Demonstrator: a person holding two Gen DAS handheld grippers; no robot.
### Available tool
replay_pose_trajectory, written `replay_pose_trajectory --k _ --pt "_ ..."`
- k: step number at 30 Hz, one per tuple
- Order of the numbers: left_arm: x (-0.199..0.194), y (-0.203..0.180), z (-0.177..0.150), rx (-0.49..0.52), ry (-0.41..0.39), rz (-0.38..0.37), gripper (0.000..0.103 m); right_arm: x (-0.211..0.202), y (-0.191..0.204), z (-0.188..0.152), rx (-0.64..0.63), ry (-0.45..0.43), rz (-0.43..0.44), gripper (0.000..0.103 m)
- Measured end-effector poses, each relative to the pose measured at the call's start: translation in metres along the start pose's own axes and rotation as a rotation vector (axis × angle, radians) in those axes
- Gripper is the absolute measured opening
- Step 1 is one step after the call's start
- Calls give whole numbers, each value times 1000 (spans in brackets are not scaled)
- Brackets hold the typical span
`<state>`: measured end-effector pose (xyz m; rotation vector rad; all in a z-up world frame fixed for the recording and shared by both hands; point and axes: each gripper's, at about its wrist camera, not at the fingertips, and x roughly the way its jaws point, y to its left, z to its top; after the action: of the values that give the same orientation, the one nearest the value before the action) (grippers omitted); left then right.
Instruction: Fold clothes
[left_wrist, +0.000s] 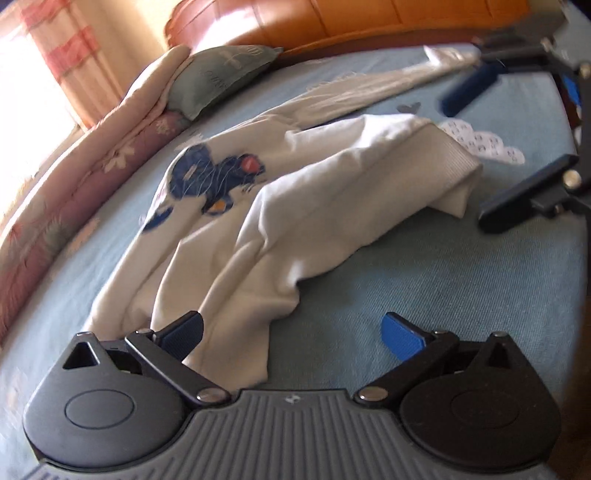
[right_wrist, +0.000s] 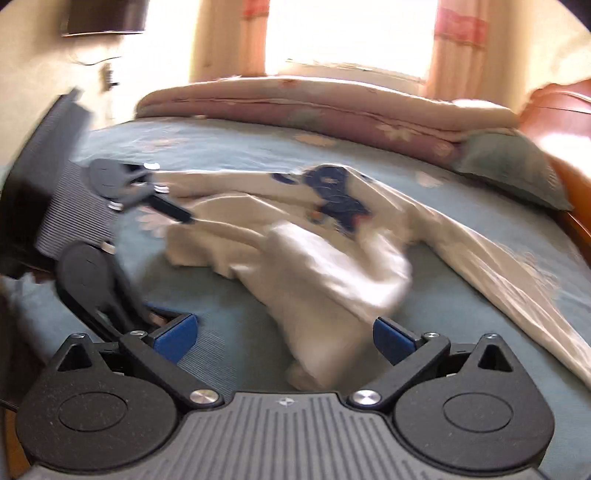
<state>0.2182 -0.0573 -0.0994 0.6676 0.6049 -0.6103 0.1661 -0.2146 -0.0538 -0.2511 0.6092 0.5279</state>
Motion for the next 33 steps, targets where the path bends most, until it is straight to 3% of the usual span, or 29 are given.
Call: replay_pose_trajectory --k 3,5,8,12,14,18,20,23,24,30,33 --pt "5 5 -1 -51 6 -18 102 20 -12 -18 19 113 -93 103" --pt "8 9 -1 -87 11 -29 102 36 -13 -26 0 118 -124 103" --pt "14 15 -2 -164 25 -51 102 52 -9 -22 35 75 -119 103" --pt "18 24 -8 -267 38 -75 102 66 3 -19 -10 19 -185 103" --pt "18 24 -10 -281 39 -69 102 60 15 -20 -89 3 -244 101" --pt "17 24 -11 -292 35 -60 102 49 22 -25 -152 1 -306 79" --pt "17 24 -11 -301 34 -57 102 44 12 -25 -88 14 -286 71" --pt "17 24 -12 -311 35 -51 102 40 14 -23 -75 18 -230 38" --pt "17 24 -12 -314 35 -49 102 39 14 -22 -71 19 -212 21" --pt "14 23 -11 -311 48 -40 102 29 13 -21 -78 22 -205 14" --pt "9 22 -9 -302 57 -45 102 11 2 -20 -126 20 -267 13"
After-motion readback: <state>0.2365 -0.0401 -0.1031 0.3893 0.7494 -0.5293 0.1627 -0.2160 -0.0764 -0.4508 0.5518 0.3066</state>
